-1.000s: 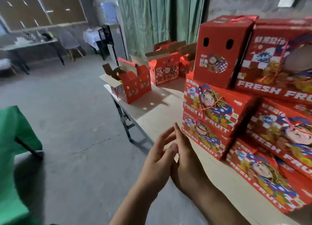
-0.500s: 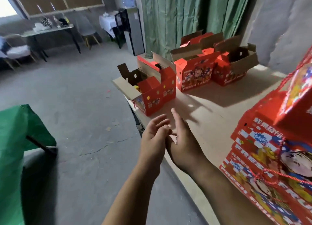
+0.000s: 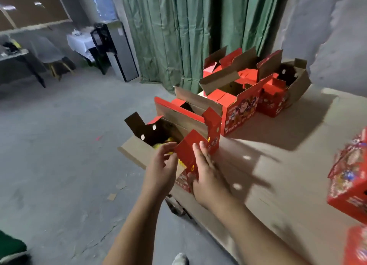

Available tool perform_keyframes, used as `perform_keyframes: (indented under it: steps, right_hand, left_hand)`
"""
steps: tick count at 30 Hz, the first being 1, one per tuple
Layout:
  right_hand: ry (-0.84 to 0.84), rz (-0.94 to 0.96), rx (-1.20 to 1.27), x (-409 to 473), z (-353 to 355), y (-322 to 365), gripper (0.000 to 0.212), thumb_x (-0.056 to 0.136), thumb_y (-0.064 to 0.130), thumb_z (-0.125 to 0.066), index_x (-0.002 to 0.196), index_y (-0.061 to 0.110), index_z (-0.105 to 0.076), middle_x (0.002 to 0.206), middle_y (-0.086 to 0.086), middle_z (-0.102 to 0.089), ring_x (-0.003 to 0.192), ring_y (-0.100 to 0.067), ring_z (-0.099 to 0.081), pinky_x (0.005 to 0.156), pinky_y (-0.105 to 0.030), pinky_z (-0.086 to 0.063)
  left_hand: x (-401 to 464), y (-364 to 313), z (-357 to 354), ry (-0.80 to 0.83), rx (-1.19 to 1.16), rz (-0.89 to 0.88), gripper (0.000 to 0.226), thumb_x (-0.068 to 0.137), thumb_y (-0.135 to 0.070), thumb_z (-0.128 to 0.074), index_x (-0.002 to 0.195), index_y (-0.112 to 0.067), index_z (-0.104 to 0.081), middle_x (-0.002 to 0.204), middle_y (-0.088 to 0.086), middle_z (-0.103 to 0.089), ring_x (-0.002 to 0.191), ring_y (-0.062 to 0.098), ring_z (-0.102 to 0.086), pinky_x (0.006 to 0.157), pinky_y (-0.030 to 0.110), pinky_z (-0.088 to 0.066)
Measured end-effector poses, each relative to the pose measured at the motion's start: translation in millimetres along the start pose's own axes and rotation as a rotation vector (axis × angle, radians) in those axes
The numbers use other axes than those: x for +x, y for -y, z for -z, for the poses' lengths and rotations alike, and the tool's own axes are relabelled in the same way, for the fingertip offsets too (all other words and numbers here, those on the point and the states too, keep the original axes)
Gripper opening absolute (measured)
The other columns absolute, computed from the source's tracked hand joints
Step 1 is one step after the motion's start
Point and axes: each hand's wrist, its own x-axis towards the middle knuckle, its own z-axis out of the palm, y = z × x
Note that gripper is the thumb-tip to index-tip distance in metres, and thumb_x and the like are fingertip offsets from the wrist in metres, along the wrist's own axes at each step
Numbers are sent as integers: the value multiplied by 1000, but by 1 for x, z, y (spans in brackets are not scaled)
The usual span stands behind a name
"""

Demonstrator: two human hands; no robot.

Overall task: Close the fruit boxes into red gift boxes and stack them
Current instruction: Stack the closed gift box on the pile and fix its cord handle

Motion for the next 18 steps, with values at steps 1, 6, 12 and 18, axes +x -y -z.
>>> perform_keyframes:
  steps: [1,6,12,18]
  right_hand:
    - [5,-51,-2,16,-11,4,88,103,23,-56,162,43,6,166,24,25,160,-20,-1,126,-44,-23]
    - [30,-249,-71,61,-54,11,72,107,34,-45,164,39,-2,166,18,31,160,-29,1,126,-47,-22]
    - [-57,-440,59,78,-76,0,85,100,46,-54,158,54,8,156,12,49,156,-30,-15,107,-30,-36]
    - [-75,-543,158,97,-82,1,82,97,57,-49,155,57,9,161,12,41,152,-28,-28,97,-29,-40]
  left_hand:
    - [21,9,9,38,67,-16,24,106,-22,-54,126,-30,-65,124,-10,-67,114,7,-61,89,27,-56]
    - [104,60,53,46,335,-84,28,100,-17,-60,122,-33,-69,135,-3,-61,129,16,-52,106,36,-45]
    - [179,112,65,11,216,120,48,94,-15,-64,140,-22,-54,142,5,-55,130,21,-54,107,41,-46]
    - [206,128,62,-100,134,9,49,89,-9,-68,126,-36,-48,150,3,-29,124,-6,-51,93,18,-46]
